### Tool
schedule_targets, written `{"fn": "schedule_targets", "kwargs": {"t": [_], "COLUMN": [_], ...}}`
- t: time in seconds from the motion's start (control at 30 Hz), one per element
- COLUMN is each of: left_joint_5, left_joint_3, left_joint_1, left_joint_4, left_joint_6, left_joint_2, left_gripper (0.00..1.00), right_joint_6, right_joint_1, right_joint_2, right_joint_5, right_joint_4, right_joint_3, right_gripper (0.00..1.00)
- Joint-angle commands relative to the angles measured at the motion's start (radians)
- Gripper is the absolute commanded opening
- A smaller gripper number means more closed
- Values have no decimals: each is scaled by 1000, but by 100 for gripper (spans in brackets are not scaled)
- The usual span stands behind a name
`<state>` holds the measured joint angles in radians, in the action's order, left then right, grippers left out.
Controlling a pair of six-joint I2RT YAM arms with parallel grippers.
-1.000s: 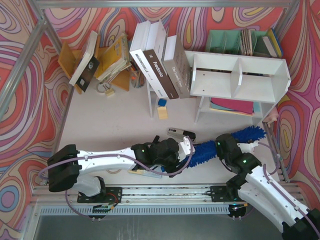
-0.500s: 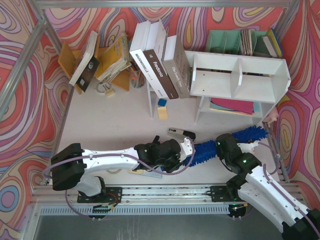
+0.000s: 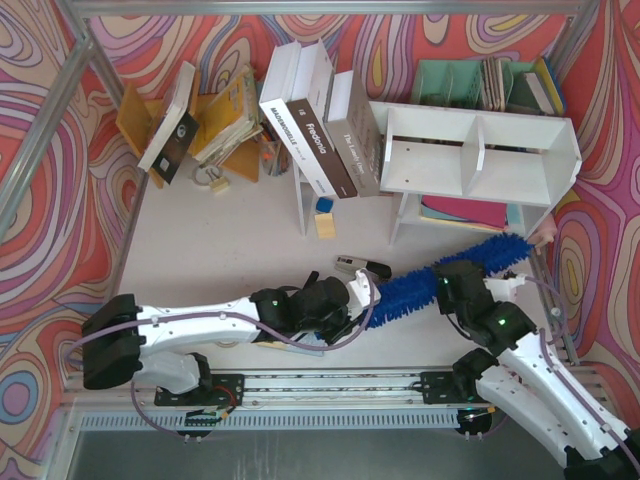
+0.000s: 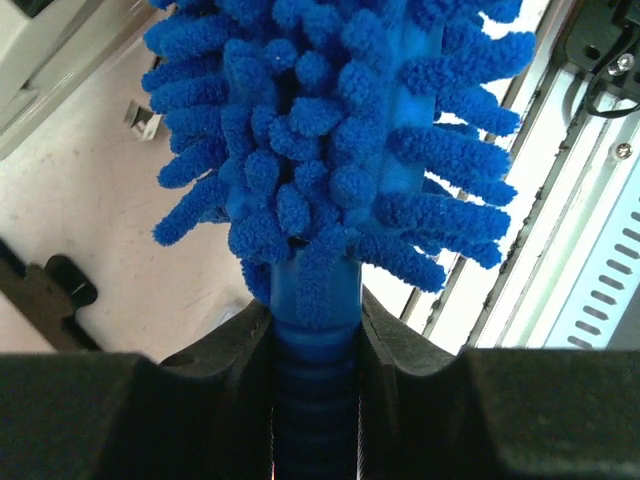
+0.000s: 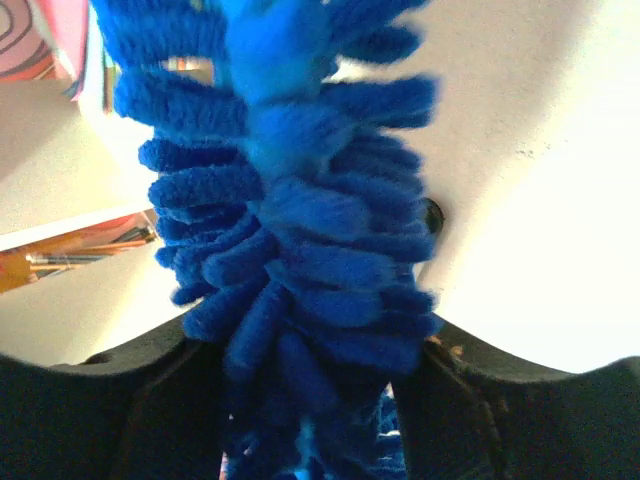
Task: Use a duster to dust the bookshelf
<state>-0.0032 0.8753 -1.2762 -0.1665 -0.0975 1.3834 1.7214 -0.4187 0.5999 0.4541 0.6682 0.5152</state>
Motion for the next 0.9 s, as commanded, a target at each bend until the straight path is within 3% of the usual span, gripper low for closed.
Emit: {"fn": "schedule_targets", "kwargs": {"t": [0.0, 0.1, 0.4, 0.63, 0.87], "left_joint_5": [-72, -78, -46, -67, -105], "left_joint_3": [-37, -46, -45, -10, 50], "left_joint_1": [6, 6, 1, -26, -76], "left_joint_4": [8, 11, -6, -33, -56], "left_joint_6": [-34, -37, -63, -96, -131], "left_joint_2": [-89, -129, -155, -138, -133], "left_gripper": [0, 0, 0, 0, 0], "right_joint_6": [-45, -60, -199, -582, -934], "right_joint_1": [0, 0, -1, -1, -2], "right_joint_2": [19, 23, -40, -20, 43], "right_joint_5": [50, 75, 175, 231, 187], "right_joint_4": [140, 186, 223, 93, -74], "right_joint_3": [83, 120, 258, 427, 582], "right_gripper": [61, 71, 82, 94, 96]}}
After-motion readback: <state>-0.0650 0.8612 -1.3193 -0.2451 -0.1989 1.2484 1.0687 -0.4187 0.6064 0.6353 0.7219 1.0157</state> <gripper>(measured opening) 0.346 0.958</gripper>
